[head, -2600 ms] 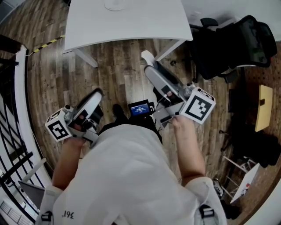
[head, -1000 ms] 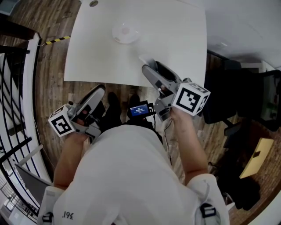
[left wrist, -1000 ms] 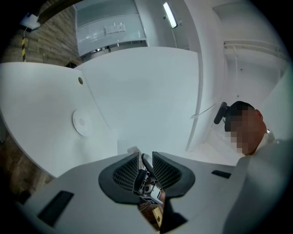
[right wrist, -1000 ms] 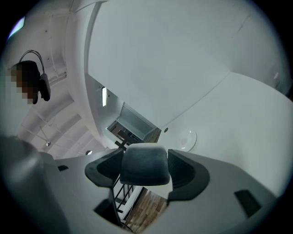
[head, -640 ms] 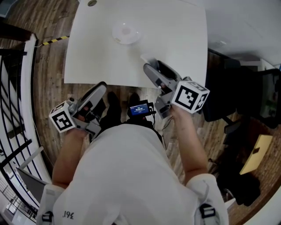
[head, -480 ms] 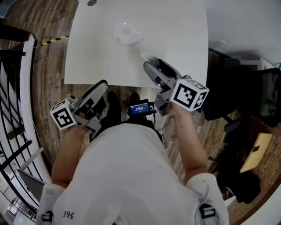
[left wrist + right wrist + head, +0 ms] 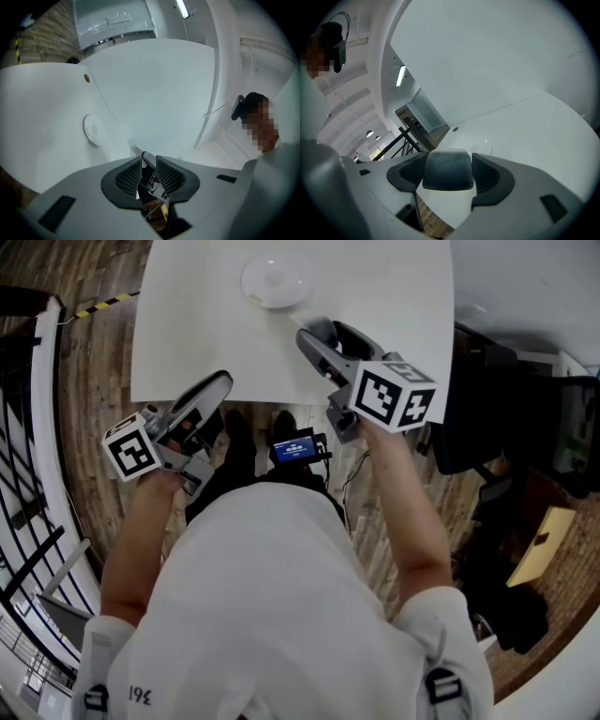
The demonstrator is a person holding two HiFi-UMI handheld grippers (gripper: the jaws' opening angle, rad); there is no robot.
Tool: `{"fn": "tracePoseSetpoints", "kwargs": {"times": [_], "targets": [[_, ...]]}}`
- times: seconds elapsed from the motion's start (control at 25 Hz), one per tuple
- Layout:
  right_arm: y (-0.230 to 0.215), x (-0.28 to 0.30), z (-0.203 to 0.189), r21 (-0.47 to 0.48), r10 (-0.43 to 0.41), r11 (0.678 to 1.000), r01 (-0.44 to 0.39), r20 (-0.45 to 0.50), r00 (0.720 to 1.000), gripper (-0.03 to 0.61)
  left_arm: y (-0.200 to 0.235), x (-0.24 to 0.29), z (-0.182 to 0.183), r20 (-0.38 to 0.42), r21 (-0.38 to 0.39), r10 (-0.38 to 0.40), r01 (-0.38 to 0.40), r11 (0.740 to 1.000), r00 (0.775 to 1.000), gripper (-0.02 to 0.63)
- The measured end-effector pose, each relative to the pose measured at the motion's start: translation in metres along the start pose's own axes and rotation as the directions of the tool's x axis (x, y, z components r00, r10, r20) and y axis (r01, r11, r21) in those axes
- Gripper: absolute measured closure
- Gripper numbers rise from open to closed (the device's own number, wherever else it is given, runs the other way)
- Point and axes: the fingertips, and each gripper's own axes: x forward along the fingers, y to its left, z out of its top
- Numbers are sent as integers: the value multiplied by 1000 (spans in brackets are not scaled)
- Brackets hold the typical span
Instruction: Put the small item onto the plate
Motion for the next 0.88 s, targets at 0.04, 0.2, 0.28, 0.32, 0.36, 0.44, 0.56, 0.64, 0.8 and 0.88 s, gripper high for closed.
{"fn": "tracePoseSetpoints", "kwargs": {"times": [0.04,0.2,0.28,0.32,0.36,0.44,0.56,0.64,0.8,0.88], "targets": [[-2,5,0,-11,-4,1000,4,-9,1000,268,3,3,1,-3,2,1,-1,1000,1000,520],[-13,25,1,-43,-23,999,21,-47,999,268,19,16,6,-17,5,7,-7,1000,1000,520],[-19,34,1,-51,-34,998,31,-64,997,268,30,20,8,-29,14,22,-22,1000,999,520],[-22,38,1,-54,-41,998,37,-72,997,270,35,22,9,-34,18,29,-28,999,999,520],[-24,43,0,-57,-46,997,42,-82,996,269,40,24,10,-40,24,34,-33,999,999,520],[-31,53,-2,-66,-57,997,50,-103,993,269,49,29,12,-54,32,46,-45,999,997,520],[-44,67,-4,-92,-91,993,79,-132,987,270,60,38,13,-71,16,55,-54,998,996,520],[-52,75,-7,-104,-111,990,96,-151,982,272,64,45,13,-79,-5,53,-54,999,995,520],[-69,90,-10,-121,-136,986,115,-181,974,272,82,54,10,-108,-14,84,-86,996,991,520],[-77,96,-8,-154,-158,980,130,-191,969,272,92,57,7,-125,-14,111,-114,993,986,520]]}}
